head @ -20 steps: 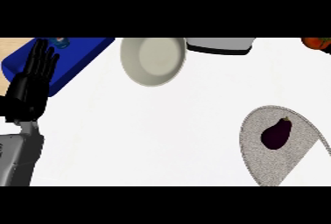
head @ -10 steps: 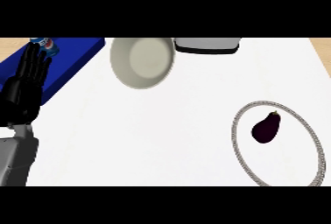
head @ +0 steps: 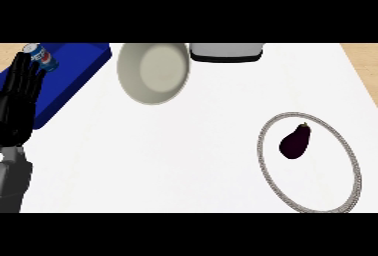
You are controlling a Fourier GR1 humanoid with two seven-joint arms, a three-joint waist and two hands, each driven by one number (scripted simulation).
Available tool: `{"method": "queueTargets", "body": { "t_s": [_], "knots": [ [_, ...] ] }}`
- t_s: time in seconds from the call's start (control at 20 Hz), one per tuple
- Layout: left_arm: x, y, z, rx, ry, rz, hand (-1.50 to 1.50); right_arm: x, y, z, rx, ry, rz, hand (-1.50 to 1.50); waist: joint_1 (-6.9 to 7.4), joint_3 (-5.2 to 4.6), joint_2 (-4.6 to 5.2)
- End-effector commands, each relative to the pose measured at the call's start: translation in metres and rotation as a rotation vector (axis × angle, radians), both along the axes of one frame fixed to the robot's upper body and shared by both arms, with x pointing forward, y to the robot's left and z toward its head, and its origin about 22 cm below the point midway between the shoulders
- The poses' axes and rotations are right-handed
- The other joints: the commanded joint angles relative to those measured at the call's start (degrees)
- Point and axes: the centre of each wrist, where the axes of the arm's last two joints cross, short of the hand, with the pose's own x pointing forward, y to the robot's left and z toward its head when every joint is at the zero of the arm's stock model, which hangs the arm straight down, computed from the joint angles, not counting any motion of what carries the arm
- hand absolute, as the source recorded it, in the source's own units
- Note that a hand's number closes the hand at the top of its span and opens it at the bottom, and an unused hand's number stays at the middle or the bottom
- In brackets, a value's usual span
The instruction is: Pick the tomato from the placemat and place it in the bowl
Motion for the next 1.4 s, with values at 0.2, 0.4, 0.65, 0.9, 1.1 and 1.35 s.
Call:
{"method": "queueTargets", "body": {
  "t_s": [0.2, 0.4, 0.65, 0.9, 1.1, 1.35],
  "knots": [
    [-0.011, 0.013, -0.007, 0.002, 0.001, -0.009, 0.00, -0.020, 0.095, 0.015, 0.027, 0.121, 0.115, 1.50, -0.37, -0.01, -0.14],
    [-0.015, 0.006, -0.023, -0.009, 0.013, -0.008, 0.00, -0.033, 0.132, -0.001, -0.022, 0.165, 0.111, 1.50, -0.24, 0.00, 0.02],
    [-0.005, 0.003, -0.009, -0.004, -0.009, 0.002, 0.00, -0.058, 0.196, -0.027, -0.073, 0.195, 0.127, 1.50, -0.39, 0.01, 0.09],
    [-0.004, -0.015, -0.015, -0.002, -0.009, -0.022, 0.00, -0.061, 0.244, -0.064, -0.141, 0.236, 0.077, 1.50, 0.71, -0.01, 0.44],
    [0.002, -0.013, -0.002, 0.000, 0.003, -0.020, 0.00, -0.053, 0.237, -0.104, -0.179, 0.284, 0.046, 1.50, 0.61, 0.01, 0.51],
    [0.004, -0.028, -0.002, -0.006, -0.012, -0.048, 0.00, -0.051, 0.246, -0.149, -0.182, 0.237, -0.037, 1.50, 2.34, -0.01, 0.74]
  ]
}}
